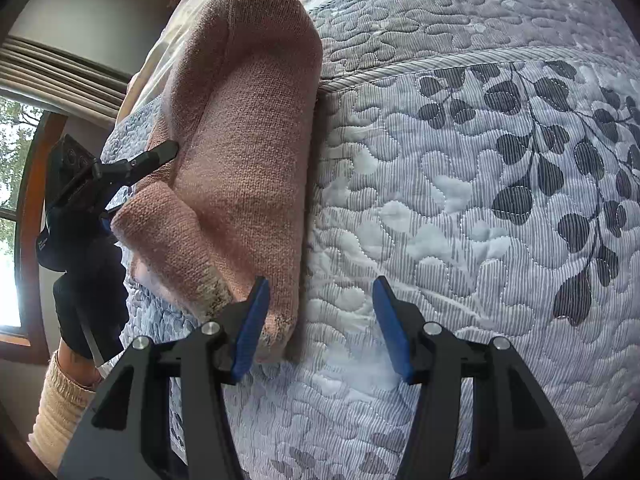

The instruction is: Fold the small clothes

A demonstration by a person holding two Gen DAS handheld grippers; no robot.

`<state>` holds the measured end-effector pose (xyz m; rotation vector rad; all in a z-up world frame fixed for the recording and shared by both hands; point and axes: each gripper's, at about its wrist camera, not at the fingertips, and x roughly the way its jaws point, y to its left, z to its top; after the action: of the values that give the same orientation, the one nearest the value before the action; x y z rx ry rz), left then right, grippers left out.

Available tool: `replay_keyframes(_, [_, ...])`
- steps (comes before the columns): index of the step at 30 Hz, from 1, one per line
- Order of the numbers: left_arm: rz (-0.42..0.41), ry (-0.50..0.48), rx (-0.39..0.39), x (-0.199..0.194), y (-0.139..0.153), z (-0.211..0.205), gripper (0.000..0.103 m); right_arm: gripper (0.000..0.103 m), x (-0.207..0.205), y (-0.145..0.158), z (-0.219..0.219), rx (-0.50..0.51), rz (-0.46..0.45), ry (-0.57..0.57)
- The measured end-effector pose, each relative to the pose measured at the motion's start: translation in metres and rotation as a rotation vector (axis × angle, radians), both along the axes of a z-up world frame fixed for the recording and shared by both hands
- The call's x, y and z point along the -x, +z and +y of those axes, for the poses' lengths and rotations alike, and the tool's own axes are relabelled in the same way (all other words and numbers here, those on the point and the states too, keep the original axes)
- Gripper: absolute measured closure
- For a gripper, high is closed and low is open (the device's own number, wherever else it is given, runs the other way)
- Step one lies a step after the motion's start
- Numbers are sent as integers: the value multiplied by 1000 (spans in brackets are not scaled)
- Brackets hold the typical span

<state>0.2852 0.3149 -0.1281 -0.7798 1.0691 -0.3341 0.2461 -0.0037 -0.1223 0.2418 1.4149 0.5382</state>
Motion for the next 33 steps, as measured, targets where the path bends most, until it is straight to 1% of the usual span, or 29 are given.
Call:
replay_keyframes(2, [-5, 9, 3, -1, 2, 0, 73, 49, 0, 0, 1, 2, 1, -3])
replay_keyframes(5, [-61, 3, 22, 6, 15, -1, 77, 49, 0, -1, 0, 2, 4, -8])
replay_keyframes(10, [-149, -14, 42, 22, 48, 10, 79, 49, 5, 1, -6, -11, -1, -10])
replay_keyframes(13, [-170, 4, 58, 27, 61, 29, 79, 49, 9, 6, -5, -16, -6, -1])
replay_keyframes(18, [-190, 32, 23, 34, 72, 71, 79, 49, 16, 11, 6, -21, -13, 20])
replay_keyframes(21, [-207, 37, -17, 38, 76, 94, 79, 48, 21, 10, 14, -25, -14, 39])
replay_keyframes(25, [-188, 57, -42, 39, 66, 125, 79, 48, 27, 11, 24, -23, -19, 66])
replay_keyframes(29, [-136, 78, -31, 38, 38, 147, 78, 48, 31, 14, 36, -23, -21, 90])
replay_keyframes(31, [-103, 72, -11, 37, 21, 152, 78, 48, 33, 15, 42, -18, -24, 104])
replay_keyframes(33, [-78, 58, -20, 35, 7, 152, 77, 48, 35, 15, 48, -7, -25, 116])
